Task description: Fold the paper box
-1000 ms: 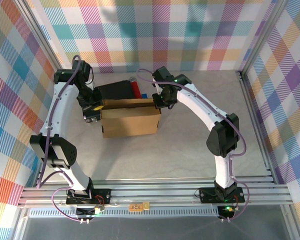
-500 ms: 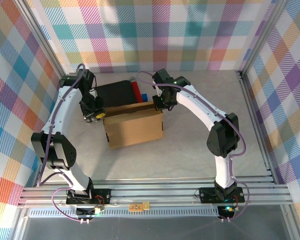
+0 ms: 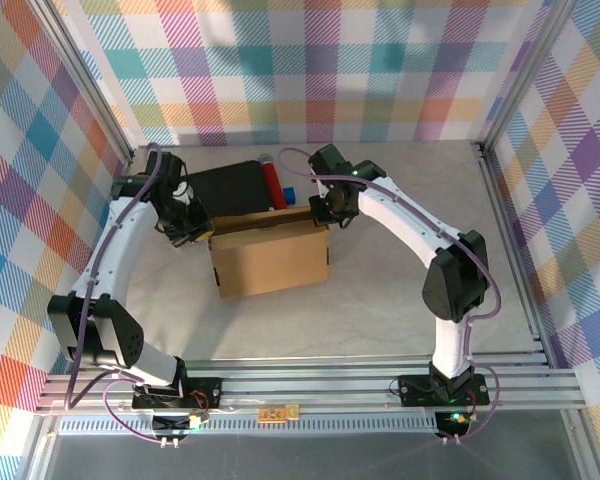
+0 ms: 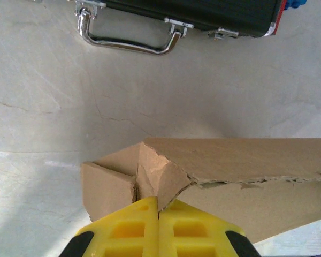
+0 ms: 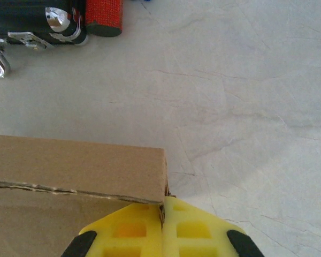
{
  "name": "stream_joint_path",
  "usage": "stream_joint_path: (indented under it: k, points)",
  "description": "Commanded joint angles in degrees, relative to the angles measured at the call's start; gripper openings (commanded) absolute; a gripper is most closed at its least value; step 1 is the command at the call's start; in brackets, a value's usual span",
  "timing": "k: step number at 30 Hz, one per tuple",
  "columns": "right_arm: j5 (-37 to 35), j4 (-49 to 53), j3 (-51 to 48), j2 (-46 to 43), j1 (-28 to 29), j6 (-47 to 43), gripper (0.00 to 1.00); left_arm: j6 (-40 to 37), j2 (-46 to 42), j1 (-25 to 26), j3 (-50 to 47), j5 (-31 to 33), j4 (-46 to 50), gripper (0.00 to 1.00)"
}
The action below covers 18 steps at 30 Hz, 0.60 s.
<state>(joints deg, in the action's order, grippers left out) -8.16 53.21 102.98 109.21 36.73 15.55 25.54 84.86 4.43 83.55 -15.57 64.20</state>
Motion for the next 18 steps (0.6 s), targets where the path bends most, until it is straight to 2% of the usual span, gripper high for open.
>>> stream_joint_path:
  k: [1, 7, 18]
  points:
    - [-1.59, -3.24, -2.83, -3.49, 0.27, 1.68, 0.00, 0.13, -4.61, -0.12, -3.19, 0.19, -5.13, 0.00]
    - [-1.60, -7.44, -7.36, -5.95, 0.35, 2.84, 0.00, -0.09, -10.31, 0.20, -11.57, 0.70, -13.60, 0.00]
    - [-2.98, -11.09, -14.46, -9.81, 1.57, 5.79, 0.00, -0.27, -19.11, 1.15, -22.59, 1.82, -22.46, 0.00]
